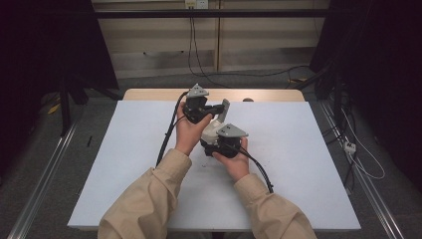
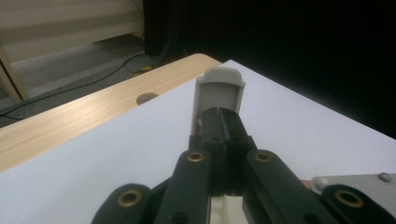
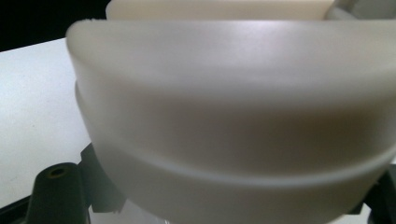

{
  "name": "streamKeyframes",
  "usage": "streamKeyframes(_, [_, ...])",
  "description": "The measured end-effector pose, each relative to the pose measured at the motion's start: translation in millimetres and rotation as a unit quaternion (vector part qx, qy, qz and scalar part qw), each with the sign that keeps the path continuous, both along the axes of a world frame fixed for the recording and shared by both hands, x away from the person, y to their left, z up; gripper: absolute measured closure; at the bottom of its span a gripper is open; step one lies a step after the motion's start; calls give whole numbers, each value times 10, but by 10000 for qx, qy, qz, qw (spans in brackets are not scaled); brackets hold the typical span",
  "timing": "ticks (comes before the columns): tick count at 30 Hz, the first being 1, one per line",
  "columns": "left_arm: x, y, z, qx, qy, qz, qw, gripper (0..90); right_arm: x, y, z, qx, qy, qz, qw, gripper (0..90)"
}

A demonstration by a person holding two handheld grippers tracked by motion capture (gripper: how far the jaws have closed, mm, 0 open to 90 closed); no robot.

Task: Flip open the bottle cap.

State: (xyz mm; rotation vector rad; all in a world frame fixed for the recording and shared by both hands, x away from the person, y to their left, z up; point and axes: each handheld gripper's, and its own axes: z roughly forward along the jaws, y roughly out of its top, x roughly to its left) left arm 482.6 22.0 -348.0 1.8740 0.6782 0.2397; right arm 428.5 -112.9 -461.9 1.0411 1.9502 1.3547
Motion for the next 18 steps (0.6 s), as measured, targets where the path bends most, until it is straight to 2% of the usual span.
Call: streamKeyframes(18, [52,-61,-26,26,37,-18,10000,900,0,0,0,-1,1,-4,10000,185])
